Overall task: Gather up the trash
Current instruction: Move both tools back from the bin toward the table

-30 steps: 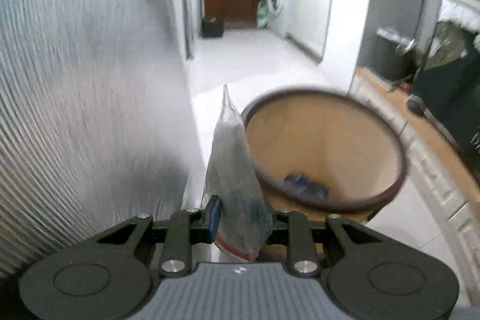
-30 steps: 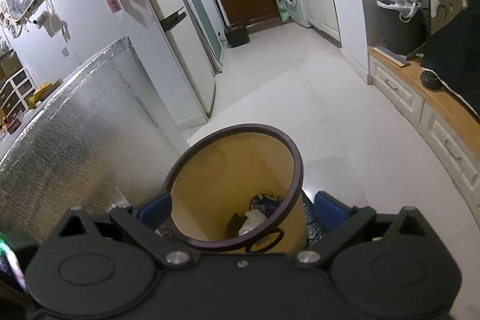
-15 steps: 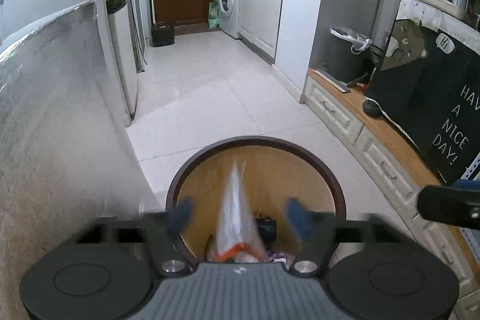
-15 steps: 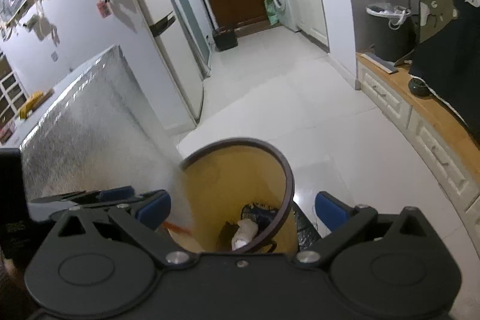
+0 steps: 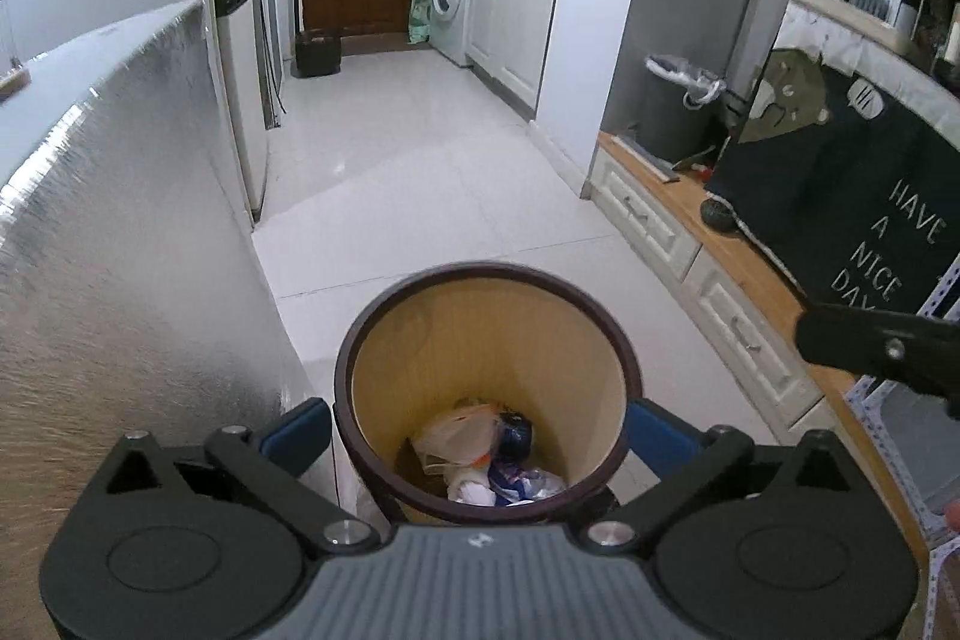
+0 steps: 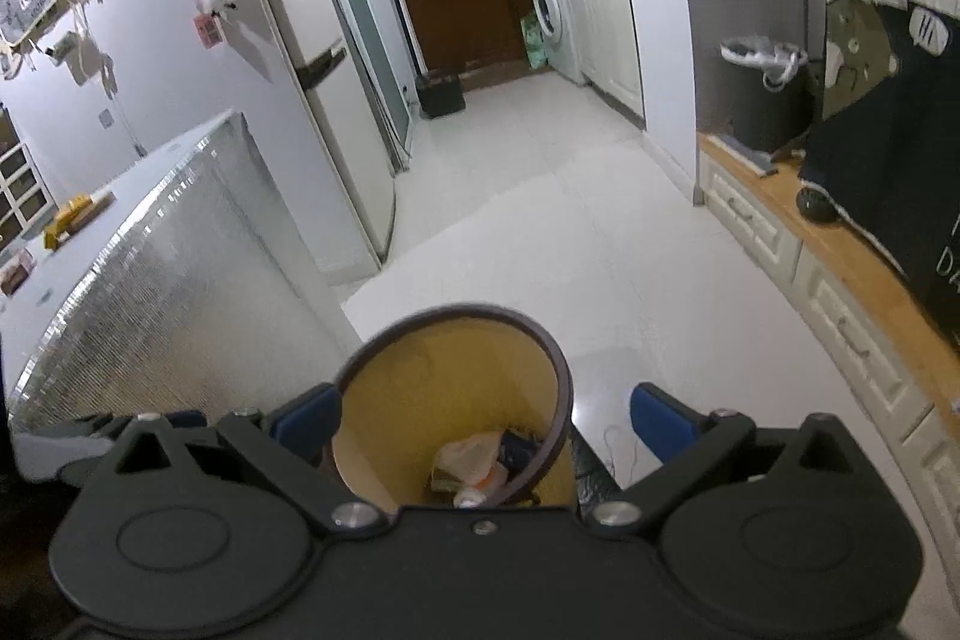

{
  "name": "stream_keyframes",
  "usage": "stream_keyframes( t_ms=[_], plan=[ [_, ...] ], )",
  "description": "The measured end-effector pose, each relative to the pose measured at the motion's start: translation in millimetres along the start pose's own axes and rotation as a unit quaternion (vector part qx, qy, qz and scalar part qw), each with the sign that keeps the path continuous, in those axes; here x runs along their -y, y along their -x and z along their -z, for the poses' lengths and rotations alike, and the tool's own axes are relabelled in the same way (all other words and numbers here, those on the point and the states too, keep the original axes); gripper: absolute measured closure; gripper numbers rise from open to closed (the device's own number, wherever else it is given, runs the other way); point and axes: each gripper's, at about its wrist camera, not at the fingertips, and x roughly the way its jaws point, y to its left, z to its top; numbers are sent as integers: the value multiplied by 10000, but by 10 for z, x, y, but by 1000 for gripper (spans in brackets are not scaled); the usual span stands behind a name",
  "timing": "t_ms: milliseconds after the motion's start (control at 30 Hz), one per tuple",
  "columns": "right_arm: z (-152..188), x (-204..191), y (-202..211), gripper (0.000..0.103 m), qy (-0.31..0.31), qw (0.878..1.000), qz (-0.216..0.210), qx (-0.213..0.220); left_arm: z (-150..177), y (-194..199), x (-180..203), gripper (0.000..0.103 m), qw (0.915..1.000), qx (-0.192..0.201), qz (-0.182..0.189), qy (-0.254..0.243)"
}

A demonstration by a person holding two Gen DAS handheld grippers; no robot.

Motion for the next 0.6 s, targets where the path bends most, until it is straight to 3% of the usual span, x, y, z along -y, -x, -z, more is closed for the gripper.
stream_keyframes(
  t_ms=[367,600],
  plan=[
    [-272,-340,484,0,213,9985,-157,482,-228,848,-101,0,9988,488,-25,46],
    [-507,-749,654,0,612,9940,-378,821,-365,1380,-423,0,9948,956,-315,132]
  ],
)
